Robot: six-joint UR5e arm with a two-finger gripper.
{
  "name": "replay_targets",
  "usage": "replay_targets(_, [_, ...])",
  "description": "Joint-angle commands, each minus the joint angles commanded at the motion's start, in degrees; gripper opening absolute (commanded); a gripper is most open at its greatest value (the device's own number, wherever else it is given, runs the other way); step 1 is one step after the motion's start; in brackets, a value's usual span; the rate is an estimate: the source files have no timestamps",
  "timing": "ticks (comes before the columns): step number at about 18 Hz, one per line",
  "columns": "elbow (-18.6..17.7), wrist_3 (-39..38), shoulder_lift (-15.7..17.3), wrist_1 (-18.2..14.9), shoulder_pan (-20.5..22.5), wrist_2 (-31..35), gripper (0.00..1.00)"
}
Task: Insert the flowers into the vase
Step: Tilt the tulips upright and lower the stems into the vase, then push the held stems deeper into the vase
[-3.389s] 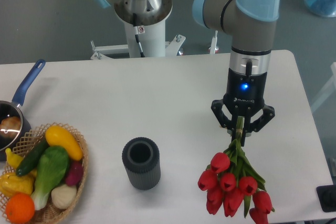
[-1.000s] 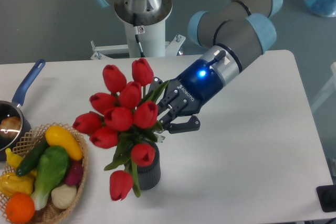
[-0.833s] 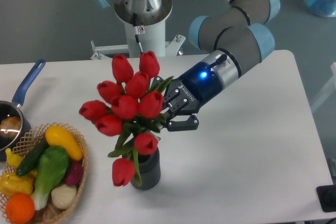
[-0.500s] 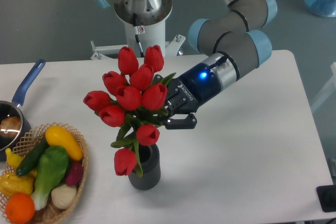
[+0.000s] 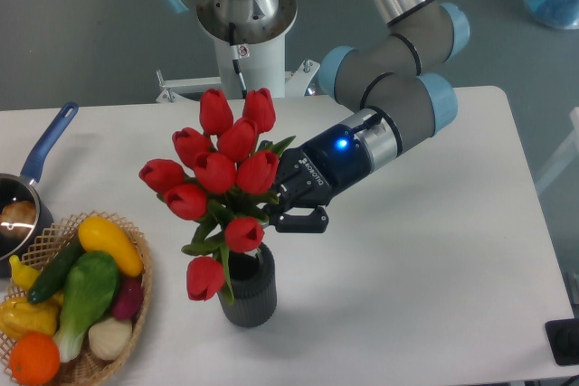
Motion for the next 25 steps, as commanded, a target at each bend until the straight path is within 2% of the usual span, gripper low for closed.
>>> replay_targets(4, [-1.67,3.87,-1.05,0.0,0.0,-1.49,0.15])
replay_targets(15, [-3.69,3.87,-1.06,0.0,0.17,-2.46,0.15])
replay_targets(25, [-3.96,3.96,-1.58,-0.09,0.0,-2.64,0.15])
